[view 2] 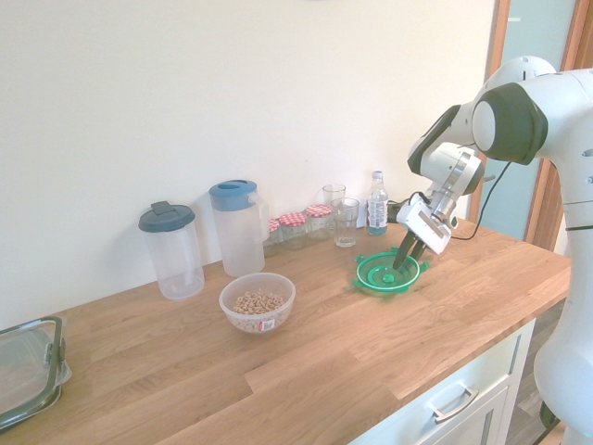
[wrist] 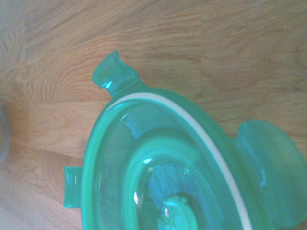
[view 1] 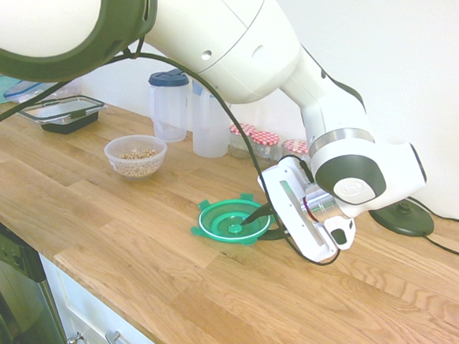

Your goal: Cover the lid of food container

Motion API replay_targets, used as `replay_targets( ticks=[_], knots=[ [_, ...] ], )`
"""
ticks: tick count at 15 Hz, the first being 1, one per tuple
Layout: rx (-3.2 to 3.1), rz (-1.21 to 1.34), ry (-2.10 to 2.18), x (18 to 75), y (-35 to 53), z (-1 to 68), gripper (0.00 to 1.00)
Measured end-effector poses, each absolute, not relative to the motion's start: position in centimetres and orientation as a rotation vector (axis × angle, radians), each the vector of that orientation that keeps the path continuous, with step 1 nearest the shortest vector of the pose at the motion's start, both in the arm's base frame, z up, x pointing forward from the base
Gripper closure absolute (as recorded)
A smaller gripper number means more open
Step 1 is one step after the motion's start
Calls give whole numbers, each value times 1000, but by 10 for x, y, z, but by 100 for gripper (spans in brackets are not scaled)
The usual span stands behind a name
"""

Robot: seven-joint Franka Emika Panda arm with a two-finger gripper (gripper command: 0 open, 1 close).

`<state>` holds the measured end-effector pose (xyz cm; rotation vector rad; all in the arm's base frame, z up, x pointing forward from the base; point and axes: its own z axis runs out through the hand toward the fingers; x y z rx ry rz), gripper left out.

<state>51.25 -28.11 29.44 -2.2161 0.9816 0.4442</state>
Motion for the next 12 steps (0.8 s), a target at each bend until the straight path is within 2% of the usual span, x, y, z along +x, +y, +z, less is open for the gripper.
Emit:
replay_targets(
  ticks=[9, 12],
  knots=[
    [-2236, 413, 966, 520, -281, 308, 100],
    [-2371, 348, 1004, 525, -282, 369, 100]
  ],
)
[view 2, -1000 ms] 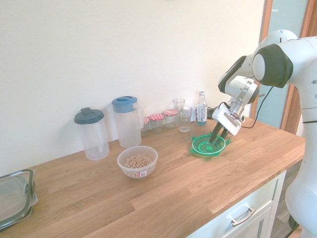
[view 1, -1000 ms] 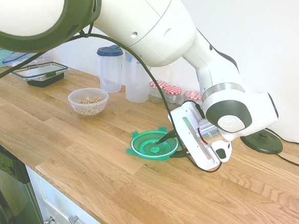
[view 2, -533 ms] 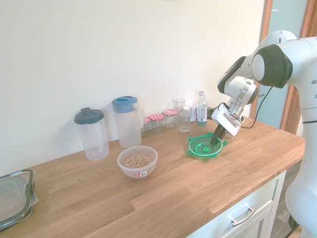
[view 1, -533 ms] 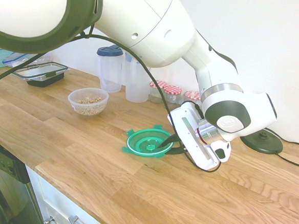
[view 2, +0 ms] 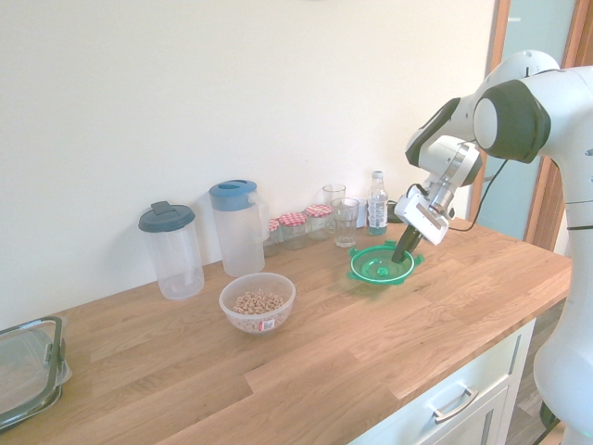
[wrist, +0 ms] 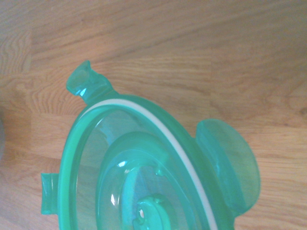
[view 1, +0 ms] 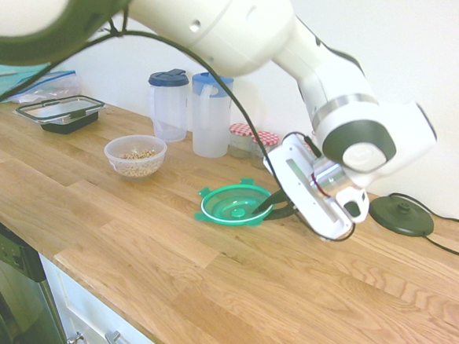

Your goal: Cover the lid of food container

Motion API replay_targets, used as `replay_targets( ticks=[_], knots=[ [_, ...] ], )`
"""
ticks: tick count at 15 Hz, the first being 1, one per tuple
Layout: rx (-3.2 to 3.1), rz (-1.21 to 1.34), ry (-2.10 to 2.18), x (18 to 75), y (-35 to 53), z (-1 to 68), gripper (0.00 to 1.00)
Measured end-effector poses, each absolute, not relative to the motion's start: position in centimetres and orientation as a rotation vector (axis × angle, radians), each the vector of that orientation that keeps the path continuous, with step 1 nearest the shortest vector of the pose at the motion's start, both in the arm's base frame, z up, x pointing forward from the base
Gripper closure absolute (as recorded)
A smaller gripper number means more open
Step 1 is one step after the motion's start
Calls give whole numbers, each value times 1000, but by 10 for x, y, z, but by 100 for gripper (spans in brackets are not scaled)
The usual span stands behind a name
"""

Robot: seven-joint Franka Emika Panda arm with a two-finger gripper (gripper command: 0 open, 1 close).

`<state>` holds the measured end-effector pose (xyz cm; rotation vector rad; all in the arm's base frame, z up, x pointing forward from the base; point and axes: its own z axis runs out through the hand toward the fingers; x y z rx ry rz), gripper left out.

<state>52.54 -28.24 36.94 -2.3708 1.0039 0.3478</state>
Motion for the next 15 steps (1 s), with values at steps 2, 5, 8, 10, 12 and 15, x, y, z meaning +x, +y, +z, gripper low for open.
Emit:
replay_targets(
  ticks=[2, 5, 8, 10, 12, 15],
  knots=[
    [-2480, 273, 1065, 525, -269, 437, 100],
    [-2639, 130, 1162, 527, -226, 518, 100],
    [-2812, -12, 1247, 539, -167, 558, 100],
    [-2931, -93, 1310, 543, -135, 570, 100],
    [-3046, -183, 1370, 544, -104, 575, 100],
    [-3220, -336, 1453, 543, -53, 584, 100]
  ],
)
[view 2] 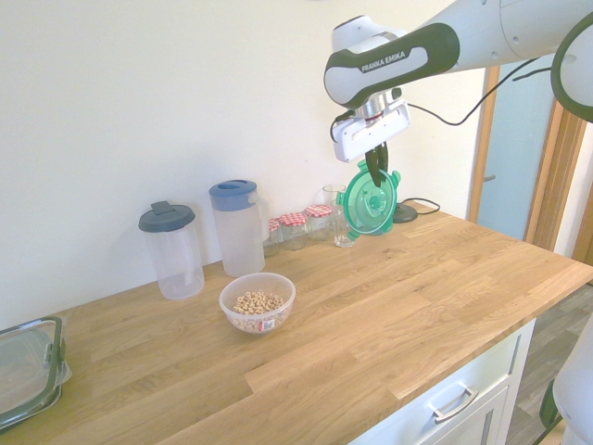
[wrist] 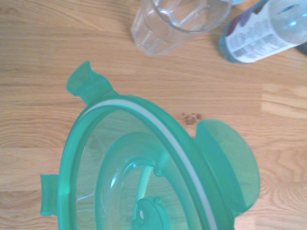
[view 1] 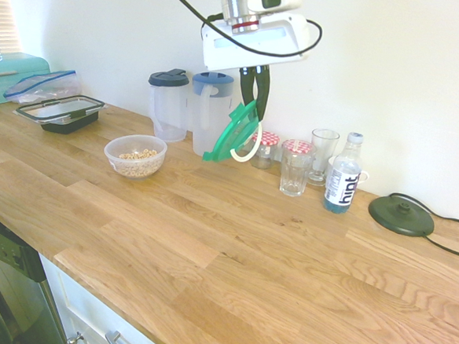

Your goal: Cover the lid of food container

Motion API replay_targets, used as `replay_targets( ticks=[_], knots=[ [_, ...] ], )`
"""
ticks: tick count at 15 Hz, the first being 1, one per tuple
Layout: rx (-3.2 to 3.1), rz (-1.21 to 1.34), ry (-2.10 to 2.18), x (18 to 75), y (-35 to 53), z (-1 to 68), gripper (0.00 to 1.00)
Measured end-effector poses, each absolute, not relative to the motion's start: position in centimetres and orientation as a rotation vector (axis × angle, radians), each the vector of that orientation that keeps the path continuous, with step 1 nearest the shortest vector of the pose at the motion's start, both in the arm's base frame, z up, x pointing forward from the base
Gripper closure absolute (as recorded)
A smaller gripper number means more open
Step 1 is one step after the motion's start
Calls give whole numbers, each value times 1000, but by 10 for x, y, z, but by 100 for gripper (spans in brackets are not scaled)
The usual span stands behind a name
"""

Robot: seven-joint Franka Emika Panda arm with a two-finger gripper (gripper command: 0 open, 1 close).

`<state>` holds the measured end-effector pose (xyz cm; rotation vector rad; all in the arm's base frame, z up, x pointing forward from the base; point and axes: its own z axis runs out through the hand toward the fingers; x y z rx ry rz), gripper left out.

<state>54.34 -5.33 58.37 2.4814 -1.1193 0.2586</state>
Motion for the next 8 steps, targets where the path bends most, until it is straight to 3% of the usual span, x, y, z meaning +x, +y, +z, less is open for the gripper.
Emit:
replay_targets(
  ticks=[8],
  knots=[
    [1971, 421, -911, 525, 100, 577, 100]
  ],
)
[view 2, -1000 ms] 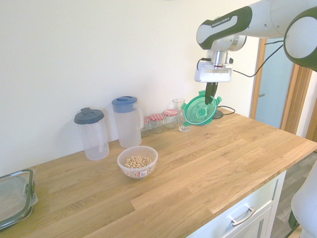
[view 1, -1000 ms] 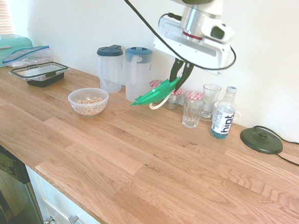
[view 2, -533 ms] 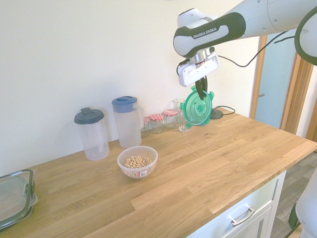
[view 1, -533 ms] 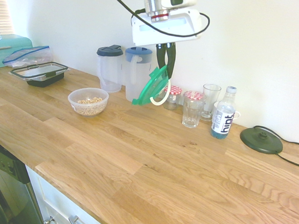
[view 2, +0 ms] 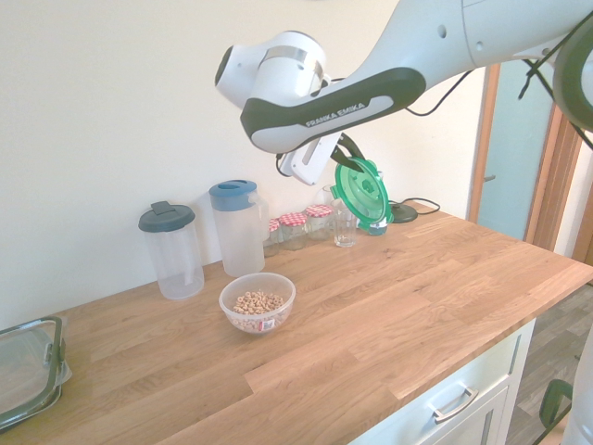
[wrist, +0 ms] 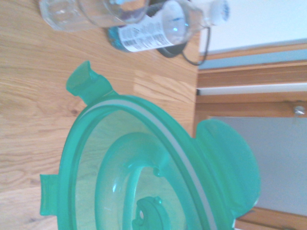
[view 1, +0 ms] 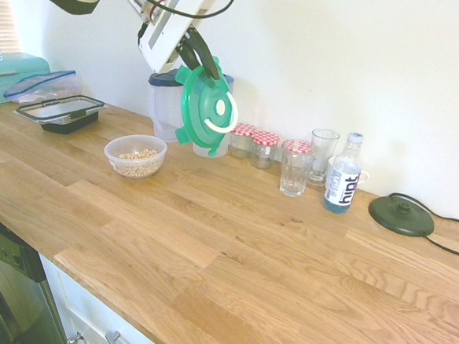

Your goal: Cover the lid of food container

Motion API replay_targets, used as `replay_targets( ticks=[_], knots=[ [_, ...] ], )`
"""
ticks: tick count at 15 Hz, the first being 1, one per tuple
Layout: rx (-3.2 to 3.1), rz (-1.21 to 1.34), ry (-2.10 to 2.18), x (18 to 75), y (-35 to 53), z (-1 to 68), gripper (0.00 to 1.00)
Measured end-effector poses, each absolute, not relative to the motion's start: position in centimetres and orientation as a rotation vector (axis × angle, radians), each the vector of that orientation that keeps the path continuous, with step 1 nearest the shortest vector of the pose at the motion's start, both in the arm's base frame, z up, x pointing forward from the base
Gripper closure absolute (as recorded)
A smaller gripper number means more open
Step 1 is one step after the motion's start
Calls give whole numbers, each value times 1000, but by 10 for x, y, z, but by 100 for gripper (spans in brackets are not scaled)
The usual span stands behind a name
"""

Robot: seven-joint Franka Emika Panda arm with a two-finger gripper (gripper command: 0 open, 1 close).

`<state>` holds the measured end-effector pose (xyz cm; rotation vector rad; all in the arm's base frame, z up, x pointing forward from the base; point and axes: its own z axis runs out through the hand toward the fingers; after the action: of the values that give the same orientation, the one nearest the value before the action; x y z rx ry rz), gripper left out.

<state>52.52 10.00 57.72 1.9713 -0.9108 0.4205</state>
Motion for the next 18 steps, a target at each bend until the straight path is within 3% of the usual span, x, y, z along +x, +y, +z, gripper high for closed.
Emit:
replay_targets(
  ticks=[8, 18],
  knots=[
    [1773, 424, -846, 528, 246, 522, 100],
    [1561, 486, -737, 548, 340, 441, 100]
  ],
)
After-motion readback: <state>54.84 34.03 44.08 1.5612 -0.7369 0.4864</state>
